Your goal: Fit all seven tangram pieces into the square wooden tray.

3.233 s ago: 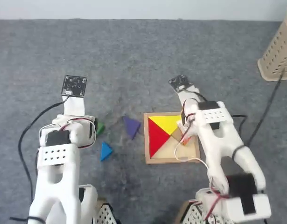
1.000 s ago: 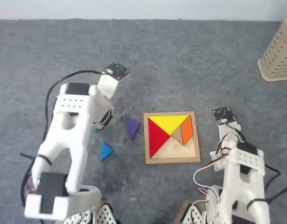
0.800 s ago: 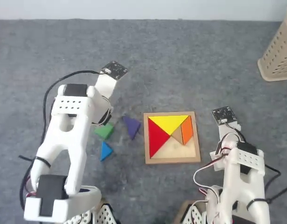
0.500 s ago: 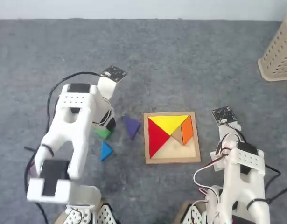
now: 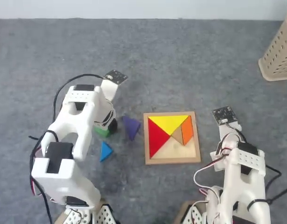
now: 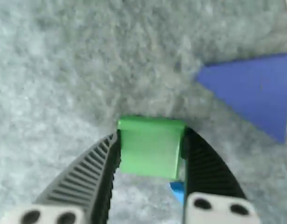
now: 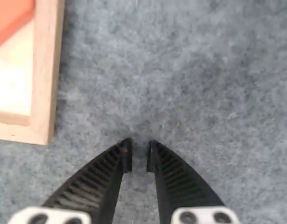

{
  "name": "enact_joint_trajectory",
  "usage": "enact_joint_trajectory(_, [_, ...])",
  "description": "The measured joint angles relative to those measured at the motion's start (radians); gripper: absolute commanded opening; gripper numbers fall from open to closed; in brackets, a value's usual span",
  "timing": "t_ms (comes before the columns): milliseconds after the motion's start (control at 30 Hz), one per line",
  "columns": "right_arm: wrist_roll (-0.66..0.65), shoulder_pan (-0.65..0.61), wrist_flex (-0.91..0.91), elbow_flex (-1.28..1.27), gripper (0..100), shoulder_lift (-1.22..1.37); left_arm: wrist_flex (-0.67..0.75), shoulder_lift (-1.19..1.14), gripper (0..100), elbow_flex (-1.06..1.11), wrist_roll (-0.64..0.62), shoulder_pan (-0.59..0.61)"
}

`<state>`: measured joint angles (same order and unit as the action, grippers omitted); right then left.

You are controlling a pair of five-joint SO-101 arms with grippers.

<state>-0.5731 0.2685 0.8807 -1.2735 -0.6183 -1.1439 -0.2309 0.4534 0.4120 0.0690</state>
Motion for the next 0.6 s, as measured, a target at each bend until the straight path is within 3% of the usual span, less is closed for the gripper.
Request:
enact_joint_trajectory(333, [0.0,0.0,0.0,0.0,9.1,0.0,-0.035,-0.018,23,0.002,-0.014,0.028])
enact_joint_trajectory(600, [0.0,0.0,0.0,0.0,9.1,0.0,-0.048,-0.015,14,0.003,-0.032,0.011])
